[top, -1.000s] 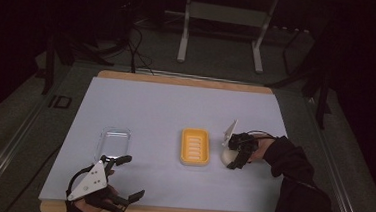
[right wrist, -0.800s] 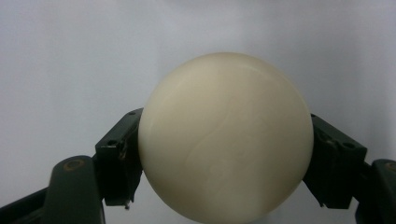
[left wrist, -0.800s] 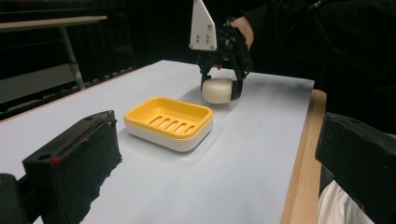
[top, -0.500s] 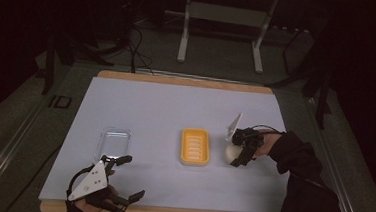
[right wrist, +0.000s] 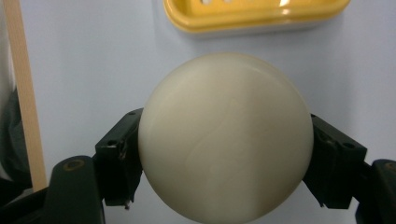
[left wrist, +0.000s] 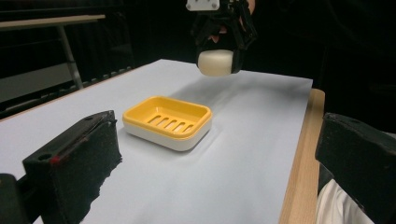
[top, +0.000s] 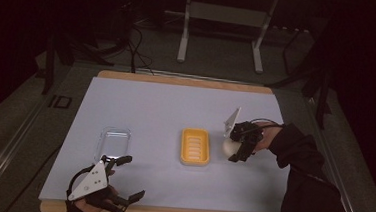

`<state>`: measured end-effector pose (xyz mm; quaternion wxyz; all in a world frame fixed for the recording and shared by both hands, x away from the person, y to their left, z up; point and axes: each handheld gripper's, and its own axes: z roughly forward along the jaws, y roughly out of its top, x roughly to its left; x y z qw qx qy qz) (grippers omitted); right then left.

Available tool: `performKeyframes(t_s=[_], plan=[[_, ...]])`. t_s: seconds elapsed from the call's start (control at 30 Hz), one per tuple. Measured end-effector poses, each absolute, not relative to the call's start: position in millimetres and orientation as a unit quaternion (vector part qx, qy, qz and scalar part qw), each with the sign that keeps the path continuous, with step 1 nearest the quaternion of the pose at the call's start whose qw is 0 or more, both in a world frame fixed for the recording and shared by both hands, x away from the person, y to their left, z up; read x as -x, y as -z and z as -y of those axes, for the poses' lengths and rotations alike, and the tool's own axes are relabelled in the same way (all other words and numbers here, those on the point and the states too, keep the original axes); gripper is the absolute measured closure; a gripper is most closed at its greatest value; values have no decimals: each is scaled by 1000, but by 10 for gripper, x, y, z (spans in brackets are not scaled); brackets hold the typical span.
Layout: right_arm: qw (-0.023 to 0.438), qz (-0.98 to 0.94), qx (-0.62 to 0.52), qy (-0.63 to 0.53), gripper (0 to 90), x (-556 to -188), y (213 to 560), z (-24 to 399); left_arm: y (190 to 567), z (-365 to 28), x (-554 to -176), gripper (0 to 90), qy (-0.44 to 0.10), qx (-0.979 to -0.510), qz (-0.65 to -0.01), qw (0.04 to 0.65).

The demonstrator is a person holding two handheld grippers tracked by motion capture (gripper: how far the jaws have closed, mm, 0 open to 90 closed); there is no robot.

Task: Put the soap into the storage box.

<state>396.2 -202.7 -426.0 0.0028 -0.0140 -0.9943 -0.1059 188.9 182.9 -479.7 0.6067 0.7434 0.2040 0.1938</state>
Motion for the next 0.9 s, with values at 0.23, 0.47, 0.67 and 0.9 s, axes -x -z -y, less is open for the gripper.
performKeyframes(t_s=[0.23, 0.47, 0.67, 0.9], plan=[[-4, 993, 1, 114, 245, -3958, 4159, 1880, 4798, -1827, -1889, 1, -193, -744, -204, 606], [-13, 993, -13, 117, 245, -3944, 4097, 1705, 4798, -1827, -1888, 1, -192, -745, -202, 606], [-29, 990, -33, 132, 245, -3923, 4032, 1573, 4798, -1827, -1887, 0, -192, -744, -203, 608], [-27, 988, -37, 150, 245, -3917, 4023, 1435, 4797, -1826, -1884, 1, -190, -744, -201, 608]])
